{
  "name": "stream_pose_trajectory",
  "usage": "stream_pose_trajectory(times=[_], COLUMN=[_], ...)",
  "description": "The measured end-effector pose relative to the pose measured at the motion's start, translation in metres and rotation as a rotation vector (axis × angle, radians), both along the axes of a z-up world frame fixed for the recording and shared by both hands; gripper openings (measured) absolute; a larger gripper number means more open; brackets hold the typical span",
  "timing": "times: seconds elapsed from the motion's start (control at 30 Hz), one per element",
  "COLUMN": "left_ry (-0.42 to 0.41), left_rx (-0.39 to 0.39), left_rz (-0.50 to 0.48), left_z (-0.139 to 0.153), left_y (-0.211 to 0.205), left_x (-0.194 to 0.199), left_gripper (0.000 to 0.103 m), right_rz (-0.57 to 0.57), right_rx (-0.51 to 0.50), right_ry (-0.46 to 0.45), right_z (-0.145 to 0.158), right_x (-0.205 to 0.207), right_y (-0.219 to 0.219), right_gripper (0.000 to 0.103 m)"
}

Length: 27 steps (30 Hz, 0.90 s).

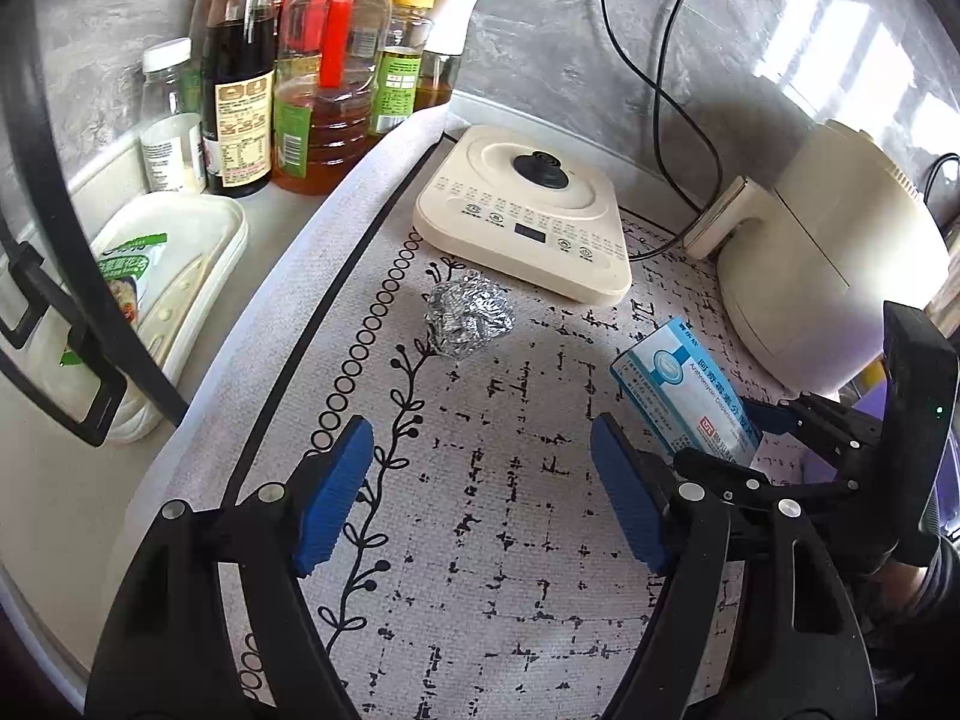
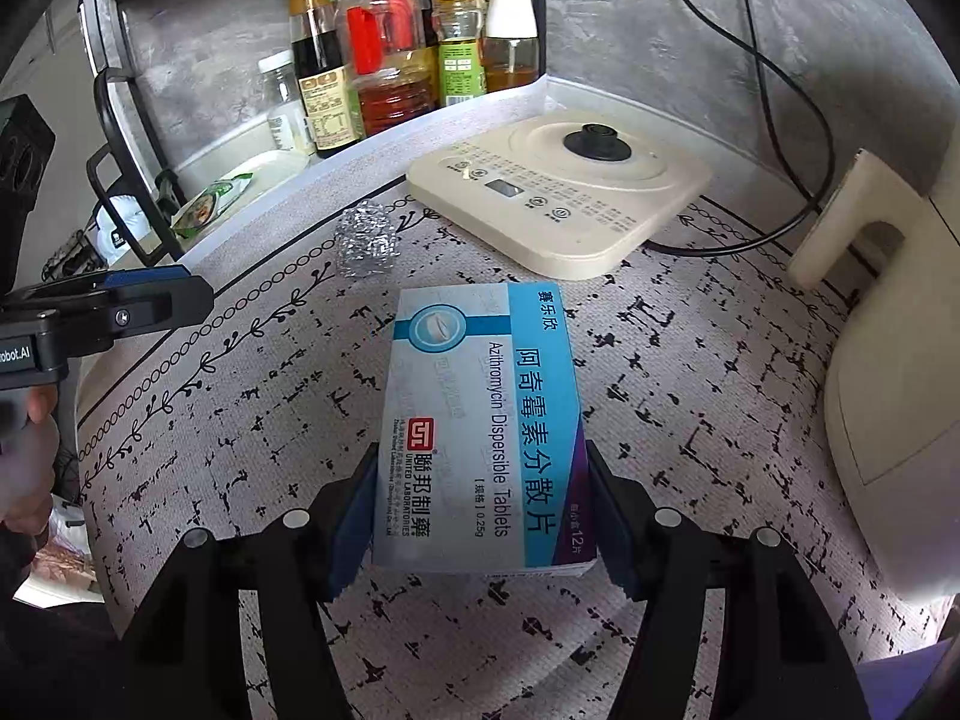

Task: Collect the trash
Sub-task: 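Grasp the blue-and-white medicine box with the right tool and lift it, then grasp the foil ball with the left tool while the right holds the medicine box up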

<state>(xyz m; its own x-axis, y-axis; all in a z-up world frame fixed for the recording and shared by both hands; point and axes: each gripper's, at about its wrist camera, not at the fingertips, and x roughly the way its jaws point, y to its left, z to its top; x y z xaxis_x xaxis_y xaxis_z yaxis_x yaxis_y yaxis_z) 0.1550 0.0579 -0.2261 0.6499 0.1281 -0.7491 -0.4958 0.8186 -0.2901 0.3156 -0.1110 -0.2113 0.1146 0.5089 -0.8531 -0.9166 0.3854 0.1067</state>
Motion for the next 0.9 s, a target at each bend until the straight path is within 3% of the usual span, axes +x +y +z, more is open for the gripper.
stream_pose_trajectory(times=[0.37, 0.63, 0.67, 0.73, 0.9], left_ry=[-0.001, 0.039, 0.046, 0.085, 0.01], left_rx=[0.017, 0.053, 0.064, 0.083, 0.086], left_rz=[-0.121, -0.162, -0.175, -0.205, -0.2], left_z=[-0.007, -0.028, -0.032, -0.04, -0.024], left_y=[0.012, 0.031, 0.031, 0.032, 0.026], left_x=[0.055, 0.083, 0.087, 0.095, 0.084], left_gripper=[0.073, 0.073, 0.068, 0.049, 0.048], right_rz=[-0.201, -0.255, -0.26, -0.267, -0.224], right_rx=[0.002, -0.02, -0.023, -0.035, -0.053], right_ry=[-0.053, -0.056, -0.056, -0.056, -0.096], right_z=[0.015, 0.022, 0.022, 0.022, 0.037], right_x=[0.011, 0.005, 0.005, 0.004, -0.003], right_y=[-0.023, -0.023, -0.022, -0.02, -0.013], right_gripper=[0.062, 0.063, 0.063, 0.063, 0.063])
